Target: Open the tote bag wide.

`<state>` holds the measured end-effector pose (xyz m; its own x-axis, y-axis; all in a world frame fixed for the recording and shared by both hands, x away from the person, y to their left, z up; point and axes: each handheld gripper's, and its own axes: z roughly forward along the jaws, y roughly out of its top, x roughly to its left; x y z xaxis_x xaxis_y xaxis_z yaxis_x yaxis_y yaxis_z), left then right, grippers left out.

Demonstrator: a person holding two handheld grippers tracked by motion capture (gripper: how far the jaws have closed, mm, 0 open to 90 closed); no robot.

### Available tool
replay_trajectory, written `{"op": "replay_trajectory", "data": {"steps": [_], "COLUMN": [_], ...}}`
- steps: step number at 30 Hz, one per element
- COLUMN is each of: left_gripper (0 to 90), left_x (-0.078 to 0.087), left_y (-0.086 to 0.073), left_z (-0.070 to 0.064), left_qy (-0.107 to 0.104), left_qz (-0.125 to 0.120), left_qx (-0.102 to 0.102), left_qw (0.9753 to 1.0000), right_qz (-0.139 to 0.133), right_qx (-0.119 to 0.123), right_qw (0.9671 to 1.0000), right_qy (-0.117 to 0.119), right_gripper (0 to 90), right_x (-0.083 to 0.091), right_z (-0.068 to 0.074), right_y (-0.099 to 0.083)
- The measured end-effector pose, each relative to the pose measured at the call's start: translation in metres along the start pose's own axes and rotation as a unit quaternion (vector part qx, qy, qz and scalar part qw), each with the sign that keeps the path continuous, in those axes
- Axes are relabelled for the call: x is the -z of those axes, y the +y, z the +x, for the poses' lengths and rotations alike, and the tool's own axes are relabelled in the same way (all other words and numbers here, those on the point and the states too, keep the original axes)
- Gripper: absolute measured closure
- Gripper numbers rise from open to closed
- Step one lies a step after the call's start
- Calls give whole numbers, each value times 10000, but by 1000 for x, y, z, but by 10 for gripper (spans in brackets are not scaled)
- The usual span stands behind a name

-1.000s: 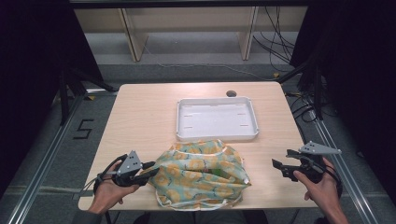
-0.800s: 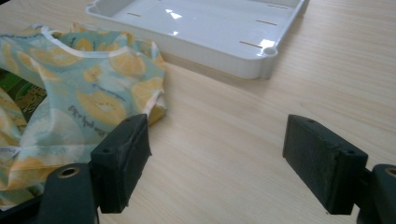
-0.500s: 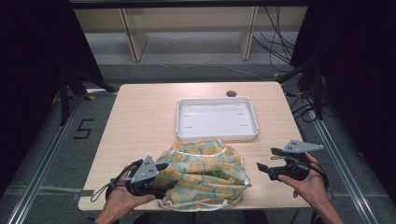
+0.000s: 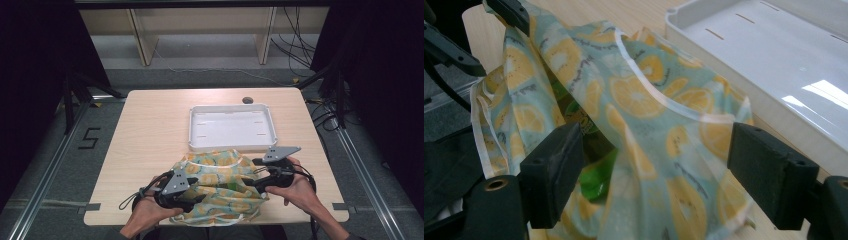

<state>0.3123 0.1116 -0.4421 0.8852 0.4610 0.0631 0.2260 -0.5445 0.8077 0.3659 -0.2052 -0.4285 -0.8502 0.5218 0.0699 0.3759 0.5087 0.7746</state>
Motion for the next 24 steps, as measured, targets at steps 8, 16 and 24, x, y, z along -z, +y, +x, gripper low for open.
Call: {"op": "replay_trajectory", "data": {"steps": [8, 16, 24], "left_gripper": [507, 597, 698], "left_x": [-8, -11, -14], "left_y": [-1, -1, -2], "left_z": [0, -3, -3], "left_qy": [-82, -167, -182], "left_qz": [106, 121, 308], "left_qx": [-48, -113, -379], "left_qw": [9999, 9997, 9986], "right_qz": [149, 272, 433], "right_qx": [135, 348, 657], "right_qw": [9996, 9983, 9954], "right_qy": [210, 381, 549], "right_gripper": [273, 335, 423], "right_x": [-17, -32, -44], "right_z": [5, 9, 12], "right_y": [9, 18, 21]}}
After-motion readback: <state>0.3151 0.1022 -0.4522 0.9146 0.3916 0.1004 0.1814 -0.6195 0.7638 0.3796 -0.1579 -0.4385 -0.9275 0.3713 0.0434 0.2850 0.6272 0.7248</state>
